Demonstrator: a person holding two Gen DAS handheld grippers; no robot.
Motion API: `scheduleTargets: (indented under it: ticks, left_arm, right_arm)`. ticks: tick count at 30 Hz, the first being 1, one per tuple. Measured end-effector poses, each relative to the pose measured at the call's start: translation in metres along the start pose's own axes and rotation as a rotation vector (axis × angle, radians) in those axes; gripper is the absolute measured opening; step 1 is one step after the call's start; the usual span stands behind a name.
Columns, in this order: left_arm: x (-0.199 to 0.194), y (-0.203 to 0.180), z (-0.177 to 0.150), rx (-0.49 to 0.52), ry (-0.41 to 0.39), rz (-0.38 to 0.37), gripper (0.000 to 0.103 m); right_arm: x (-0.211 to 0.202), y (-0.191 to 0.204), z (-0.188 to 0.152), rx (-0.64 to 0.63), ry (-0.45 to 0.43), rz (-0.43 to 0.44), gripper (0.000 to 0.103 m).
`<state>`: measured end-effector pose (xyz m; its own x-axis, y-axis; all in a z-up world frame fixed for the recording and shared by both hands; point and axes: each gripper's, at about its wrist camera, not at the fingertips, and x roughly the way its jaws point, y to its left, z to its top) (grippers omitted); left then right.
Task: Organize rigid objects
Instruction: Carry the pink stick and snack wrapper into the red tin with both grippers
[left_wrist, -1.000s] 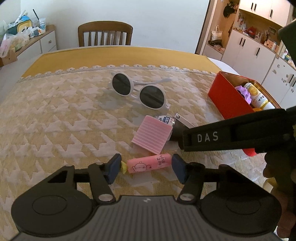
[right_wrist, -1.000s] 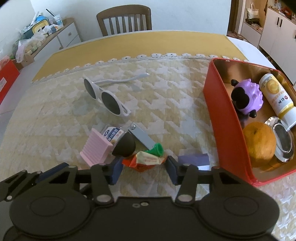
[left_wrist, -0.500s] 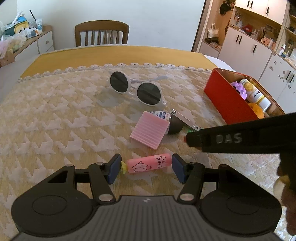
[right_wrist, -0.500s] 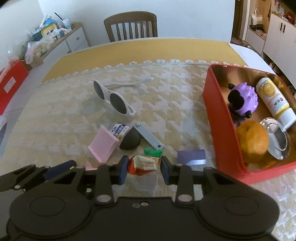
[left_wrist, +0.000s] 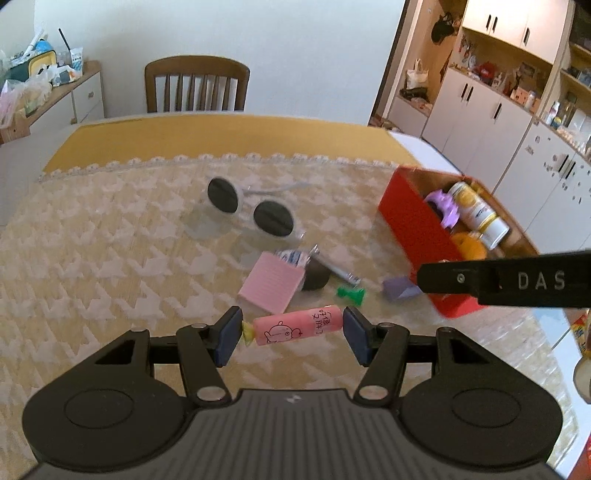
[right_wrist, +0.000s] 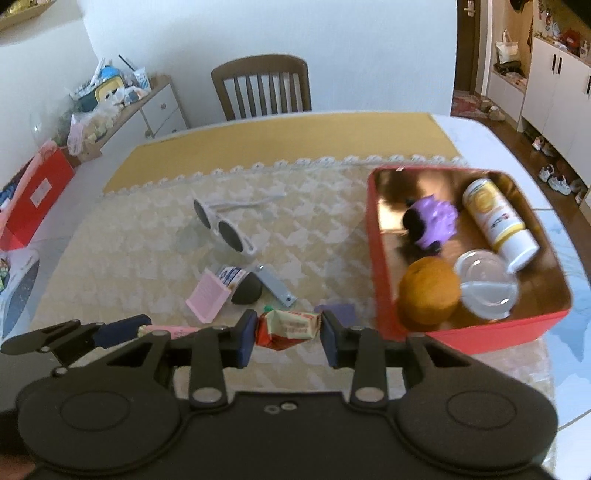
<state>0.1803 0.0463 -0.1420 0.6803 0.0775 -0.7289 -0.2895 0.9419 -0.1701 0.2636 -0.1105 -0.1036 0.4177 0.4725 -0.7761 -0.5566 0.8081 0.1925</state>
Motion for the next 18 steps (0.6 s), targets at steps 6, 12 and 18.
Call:
scheduleTargets:
  ticks: [6, 12, 18]
  left_arm:
    - [-0.015, -0.019, 0.022, -0.017, -0.039, -0.023, 0.059]
    - [-0.022, -0.047, 0.046, -0.005, -0.085, -0.046, 0.059]
    - [-0.021, -0.079, 0.070, 0.022, -0.131, -0.046, 0.059]
  right_arm:
    - [-0.025, -0.024, 0.005, -0.012, -0.050, 0.011, 0.036]
    - [-0.042, -0.060, 0.009, 0.004, -0.075, 0.010, 0.036]
    - [-0.052, -0.104, 0.011, 0.010, -0.093, -0.013, 0.036]
